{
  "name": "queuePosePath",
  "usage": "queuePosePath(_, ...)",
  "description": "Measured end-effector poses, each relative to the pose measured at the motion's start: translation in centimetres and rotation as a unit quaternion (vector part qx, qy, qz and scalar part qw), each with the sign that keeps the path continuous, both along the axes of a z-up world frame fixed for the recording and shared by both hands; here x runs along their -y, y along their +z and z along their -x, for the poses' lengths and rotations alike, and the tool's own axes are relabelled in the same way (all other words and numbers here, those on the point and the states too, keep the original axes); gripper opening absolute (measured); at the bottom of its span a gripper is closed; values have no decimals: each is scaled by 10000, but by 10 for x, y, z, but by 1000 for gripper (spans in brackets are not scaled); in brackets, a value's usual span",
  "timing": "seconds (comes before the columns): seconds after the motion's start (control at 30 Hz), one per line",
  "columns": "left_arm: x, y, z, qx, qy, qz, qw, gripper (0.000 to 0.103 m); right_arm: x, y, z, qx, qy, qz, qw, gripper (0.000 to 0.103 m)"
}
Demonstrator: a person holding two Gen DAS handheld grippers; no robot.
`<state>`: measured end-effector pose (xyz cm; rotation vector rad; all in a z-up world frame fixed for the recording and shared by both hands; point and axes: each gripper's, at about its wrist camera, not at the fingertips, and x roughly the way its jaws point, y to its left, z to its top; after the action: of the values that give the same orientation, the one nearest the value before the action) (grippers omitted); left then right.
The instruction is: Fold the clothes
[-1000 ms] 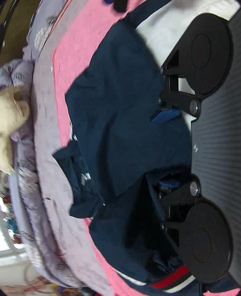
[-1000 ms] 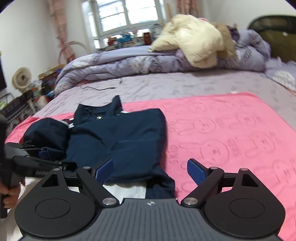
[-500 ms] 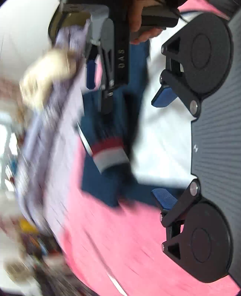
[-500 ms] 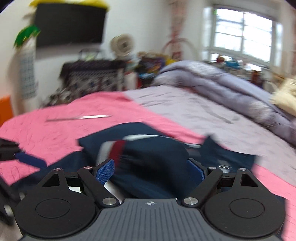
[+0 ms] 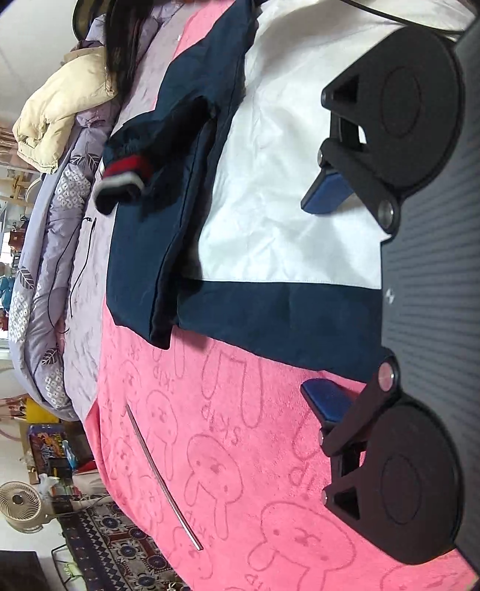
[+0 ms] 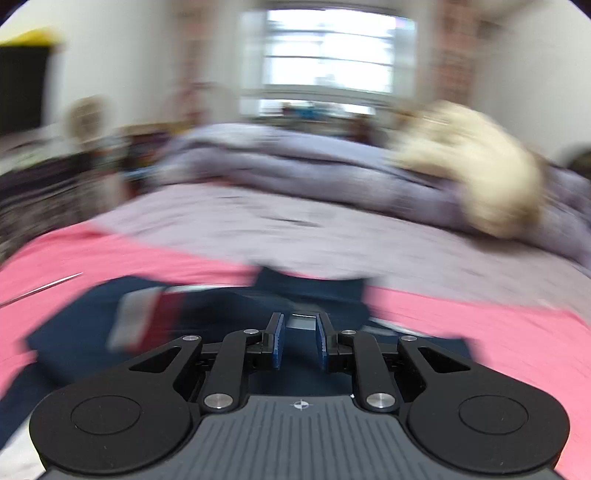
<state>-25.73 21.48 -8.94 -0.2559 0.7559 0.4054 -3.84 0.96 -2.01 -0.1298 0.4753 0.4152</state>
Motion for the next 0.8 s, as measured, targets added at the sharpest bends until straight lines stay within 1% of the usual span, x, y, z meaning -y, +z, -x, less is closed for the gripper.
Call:
queuePosePath(0.03, 0, 0, 1, 7, -4, -2, 10000, 96, 21, -2, -9, -135, -483, -28, 9987, 28)
queuePosePath(0.07, 1, 0, 1, 18, -9, -12, 10000, 97, 39, -4, -16, -411, -922, -75, 9949, 30)
queuePosePath(0.1, 1, -1, 2, 29, -15, -24, 10000, 97, 51, -6, -20, -716, -1168, -199, 9904, 30)
queuePosePath(0.13, 2, -2, 2, 38, -22, -56, 10000, 98, 57, -7, -15, -875, -1123, -349, 9892, 35)
queuePosePath(0.17, 3, -4, 1, 46, -28, -94, 9999, 98, 51, -6, -4, -786, -798, -317, 9932, 41)
queuePosePath(0.2, 5, -4, 1, 40, -27, -139, 9999, 99, 34, -6, 13, -468, -256, -66, 9986, 59)
queuePosePath(0.23, 7, -5, 1, 28, -24, -187, 9998, 99, 16, -5, 31, -131, 301, 194, 9993, 71)
queuePosePath(0.27, 8, -5, 0, 15, -14, -208, 9998, 99, -7, -7, 50, 264, 878, 485, 9946, 73)
queuePosePath(0.3, 8, -5, 0, 7, -5, -202, 9998, 99, -29, -11, 62, 490, 1209, 694, 9890, 74)
queuePosePath(0.37, 7, -5, 1, 15, -24, -171, 9999, 99, -73, -19, 83, 895, 1829, 1081, 9731, 74)
queuePosePath(0.43, 6, -5, 2, 25, -48, -138, 9999, 99, -108, -30, 75, 680, 1948, 1192, 9712, 73)
queuePosePath(0.47, 5, -5, 3, 31, -63, -134, 9999, 99, -123, -38, 65, 520, 1924, 1343, 9707, 71)
queuePosePath(0.5, 5, -5, 3, 37, -78, -135, 9999, 99, -133, -44, 55, 372, 1880, 1465, 9705, 62)
queuePosePath(0.53, 5, -5, 4, 51, -90, -133, 9999, 100, -140, -48, 46, 244, 1805, 1537, 9712, 49)
queuePosePath(0.57, 4, -6, 5, 68, -101, -131, 9998, 100, -131, -42, 42, 224, 1568, 1331, 9784, 45)
queuePosePath(0.63, 4, -7, 6, 100, -115, -131, 9998, 100, -113, -31, 32, 183, 1090, 916, 9896, 27)
queuePosePath(0.67, 4, -7, 6, 114, -114, -134, 9998, 100, -102, -25, 28, 178, 836, 716, 9938, 26)
queuePosePath(0.7, 5, -8, 6, 127, -113, -138, 9998, 101, -80, -18, 24, 260, 513, 567, 9967, 21)
queuePosePath(0.77, 6, -8, 5, 128, -102, -173, 9997, 101, -36, -5, 17, 406, -131, 288, 9987, 21)
queuePosePath(0.8, 7, -8, 5, 129, -97, -190, 9997, 101, -10, -2, 12, 368, -438, 263, 9980, 21)
